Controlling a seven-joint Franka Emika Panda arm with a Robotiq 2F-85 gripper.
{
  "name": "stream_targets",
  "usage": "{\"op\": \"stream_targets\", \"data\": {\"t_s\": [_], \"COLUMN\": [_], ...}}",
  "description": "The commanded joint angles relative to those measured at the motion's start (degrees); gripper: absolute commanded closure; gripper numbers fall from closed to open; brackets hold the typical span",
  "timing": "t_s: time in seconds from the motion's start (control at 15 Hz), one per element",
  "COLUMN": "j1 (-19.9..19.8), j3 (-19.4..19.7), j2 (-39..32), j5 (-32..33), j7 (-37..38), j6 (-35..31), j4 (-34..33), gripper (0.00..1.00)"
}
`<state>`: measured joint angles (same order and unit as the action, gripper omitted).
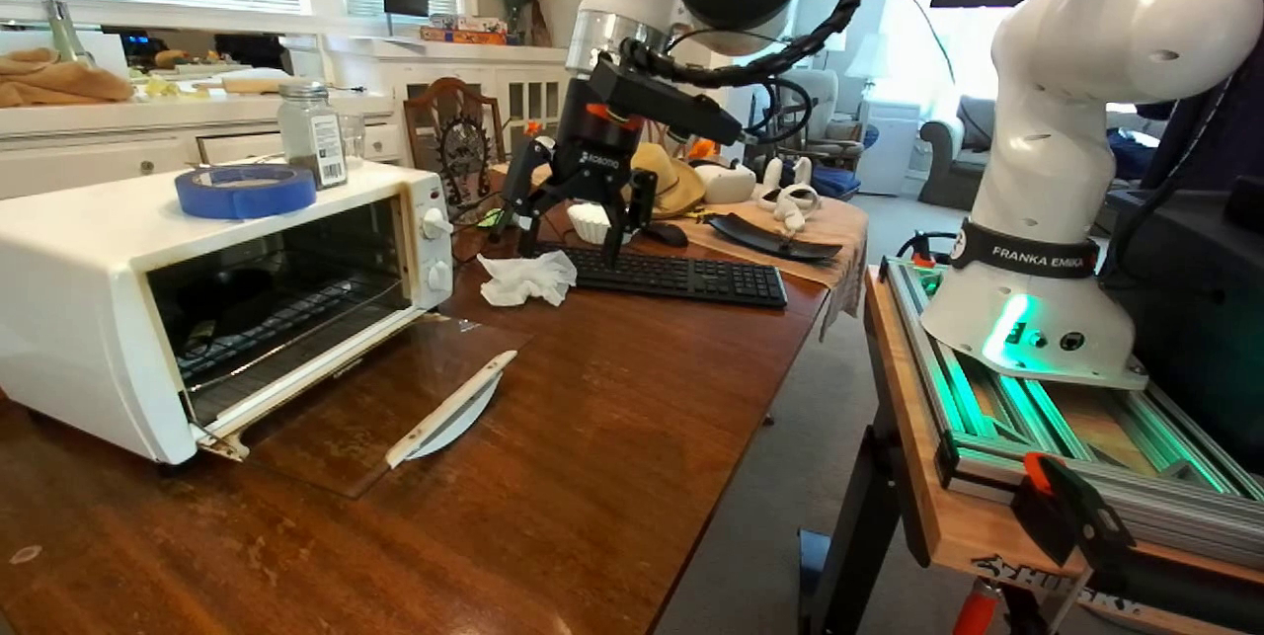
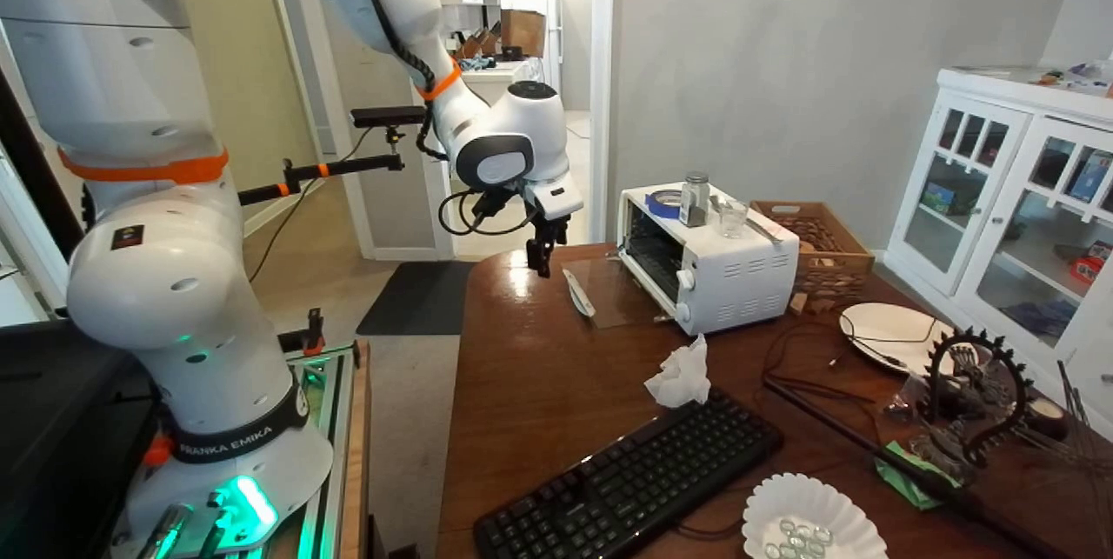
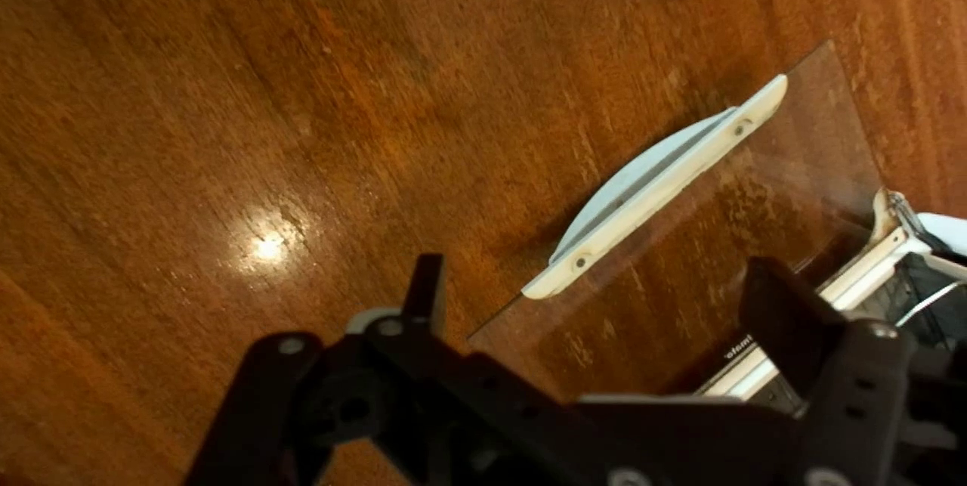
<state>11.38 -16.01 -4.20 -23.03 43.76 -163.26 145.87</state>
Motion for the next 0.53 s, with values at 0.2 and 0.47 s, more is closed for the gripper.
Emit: {"op": "stream_targets", "data": {"t_s": [0.2,0.47], "j1": [0.9,0.9], "j3": [-5.1,-8.3], "j2": [-9.0,-16.8], "j5": [-13.7,-12.4], "j7": [-0.9,2.4], "j6": [-22.7,-37.2], "j4": [1.0,-1.7], "gripper": [0.00,0.00]}}
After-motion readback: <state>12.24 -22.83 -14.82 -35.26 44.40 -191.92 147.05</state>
